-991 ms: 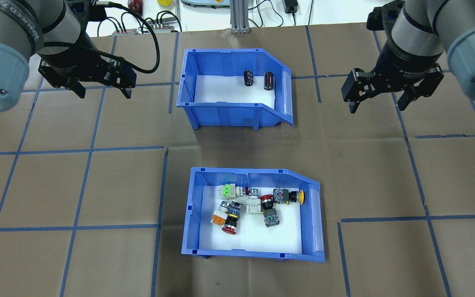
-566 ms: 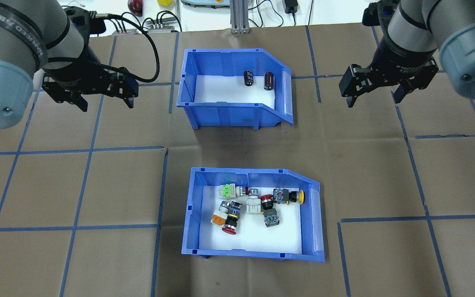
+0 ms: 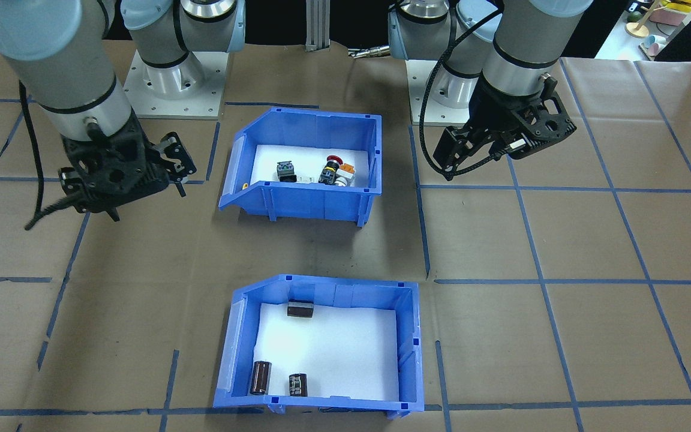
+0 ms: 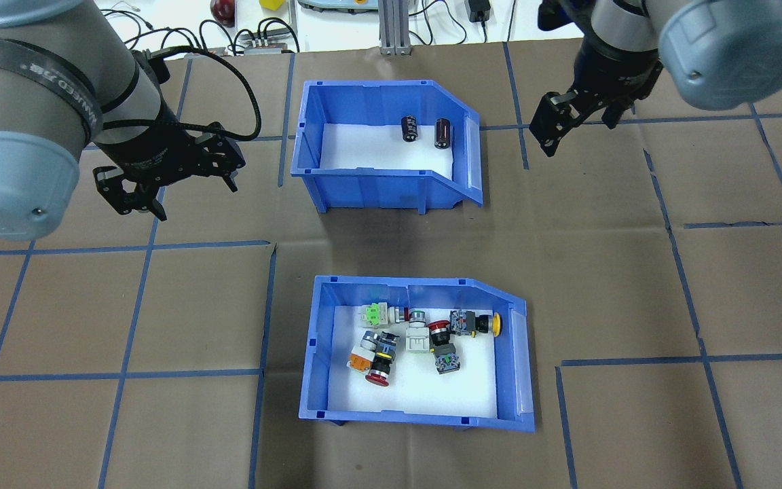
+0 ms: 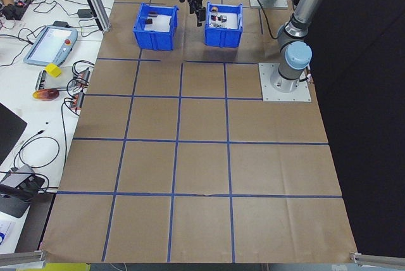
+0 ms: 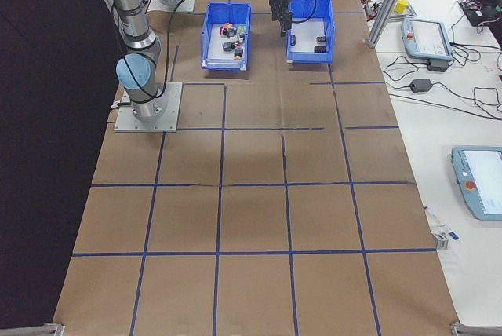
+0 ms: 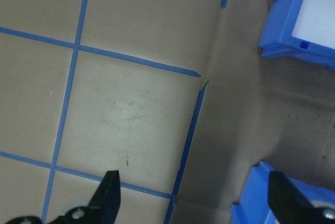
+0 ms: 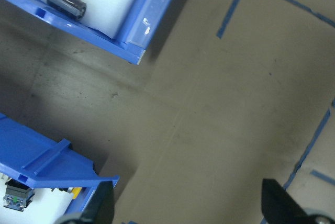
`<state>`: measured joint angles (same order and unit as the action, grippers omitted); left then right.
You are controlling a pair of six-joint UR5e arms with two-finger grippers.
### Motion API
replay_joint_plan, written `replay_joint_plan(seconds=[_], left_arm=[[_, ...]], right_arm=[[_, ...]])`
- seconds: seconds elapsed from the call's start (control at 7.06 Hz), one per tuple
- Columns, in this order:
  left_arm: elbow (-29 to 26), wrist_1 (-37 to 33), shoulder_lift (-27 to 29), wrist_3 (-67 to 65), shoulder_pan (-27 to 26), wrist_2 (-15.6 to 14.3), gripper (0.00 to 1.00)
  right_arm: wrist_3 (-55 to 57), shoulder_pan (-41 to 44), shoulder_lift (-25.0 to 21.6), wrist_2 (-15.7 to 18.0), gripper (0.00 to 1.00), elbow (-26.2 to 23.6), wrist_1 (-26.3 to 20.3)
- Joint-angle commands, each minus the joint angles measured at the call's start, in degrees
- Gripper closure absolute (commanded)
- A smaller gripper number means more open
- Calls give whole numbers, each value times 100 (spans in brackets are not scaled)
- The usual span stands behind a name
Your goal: Place button box in front
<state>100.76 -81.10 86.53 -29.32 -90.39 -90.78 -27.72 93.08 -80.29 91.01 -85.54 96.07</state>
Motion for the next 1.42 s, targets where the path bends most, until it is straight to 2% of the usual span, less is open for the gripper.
replay_joint_plan(seconds=[0.0, 0.28, 0.42, 0.57, 0.71, 0.85, 0.99, 1.13, 1.27], left_arm=[[381, 16, -197, -1795, -101, 139, 1], [619, 208, -295, -4105, -870, 96, 2], [785, 644, -321, -5152, -1353, 69, 2], [1074, 788, -513, -6059, -1715, 95, 1], [1512, 894, -837, -6477, -1832, 130, 1], [1812, 1173, -1014, -7046, -1868, 148, 1], [1850, 1263, -1007, -8027, -2129, 166, 1], [1955, 1272, -972, -8645, -2575, 157, 1], [2095, 1360, -972, -9043, -2789, 174, 1]], right_arm=[[-970, 656, 757, 31, 0, 658, 44], [-2363, 1193, 1163, 31, 0, 924, 165], [-2631, 1265, 1243, -30, 0, 942, 262], [-3077, 1370, 1331, -48, 0, 942, 333], [-3099, 1554, 1488, -57, 0, 951, 603], [-3117, 1851, 1708, -40, 0, 951, 1120], [-3117, 2011, 1979, 4, 0, 960, 1499], [-3126, 2039, 2148, 13, 0, 977, 1711], [-3126, 2074, 2245, -4, 0, 1108, 1714]])
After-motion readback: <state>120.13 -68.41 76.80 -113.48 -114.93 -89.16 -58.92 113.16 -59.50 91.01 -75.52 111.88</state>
